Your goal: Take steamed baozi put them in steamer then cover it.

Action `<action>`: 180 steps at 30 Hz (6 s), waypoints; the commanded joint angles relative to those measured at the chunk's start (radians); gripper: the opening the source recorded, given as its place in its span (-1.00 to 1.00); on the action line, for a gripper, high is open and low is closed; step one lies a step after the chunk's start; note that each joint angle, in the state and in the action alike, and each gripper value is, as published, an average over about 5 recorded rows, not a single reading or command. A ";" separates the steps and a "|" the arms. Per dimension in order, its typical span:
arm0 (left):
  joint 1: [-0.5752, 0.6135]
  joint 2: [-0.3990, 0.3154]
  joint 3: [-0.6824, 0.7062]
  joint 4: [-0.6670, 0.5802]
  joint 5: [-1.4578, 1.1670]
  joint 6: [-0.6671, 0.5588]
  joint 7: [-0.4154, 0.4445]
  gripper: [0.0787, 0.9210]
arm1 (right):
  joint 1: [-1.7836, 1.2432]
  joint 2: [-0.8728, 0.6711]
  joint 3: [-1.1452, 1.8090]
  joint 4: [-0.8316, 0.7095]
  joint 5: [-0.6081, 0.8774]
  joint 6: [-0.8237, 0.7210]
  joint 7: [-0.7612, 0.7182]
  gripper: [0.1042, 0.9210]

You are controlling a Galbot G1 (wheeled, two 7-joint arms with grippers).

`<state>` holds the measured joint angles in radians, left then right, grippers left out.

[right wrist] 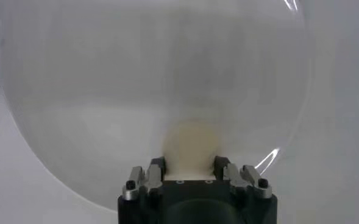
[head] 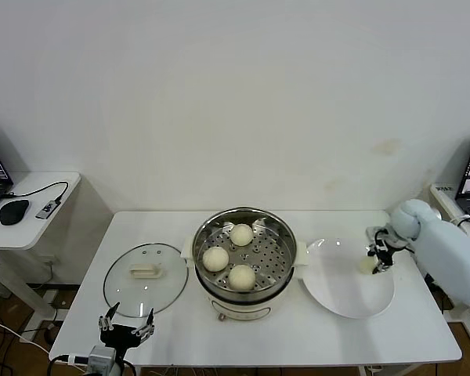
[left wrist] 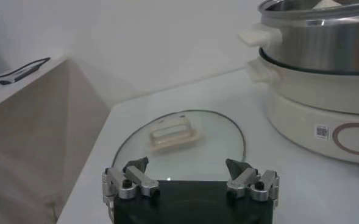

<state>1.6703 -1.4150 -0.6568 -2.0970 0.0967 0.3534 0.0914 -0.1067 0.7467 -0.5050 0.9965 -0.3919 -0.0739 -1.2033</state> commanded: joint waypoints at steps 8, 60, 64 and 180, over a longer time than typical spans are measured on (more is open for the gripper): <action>-0.030 0.009 0.003 -0.033 0.000 0.002 -0.002 0.77 | 0.576 -0.142 -0.508 0.425 0.563 -0.290 -0.073 -0.03; -0.046 0.001 -0.007 -0.070 -0.023 0.005 -0.002 0.77 | 0.565 0.393 -0.787 0.229 0.709 -0.522 0.053 -0.03; -0.047 0.002 -0.007 -0.066 -0.024 0.005 -0.002 0.77 | 0.550 0.390 -0.784 0.228 0.691 -0.522 0.052 -0.03; -0.375 0.145 0.135 0.547 1.285 -0.268 -0.208 0.77 | -1.392 0.477 1.264 0.891 0.943 0.106 1.143 0.76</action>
<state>1.3116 -1.2703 -0.5273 -1.5929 1.3470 0.0961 -0.1339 -1.4930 1.2200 0.7580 1.8896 0.5567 0.0336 -0.0606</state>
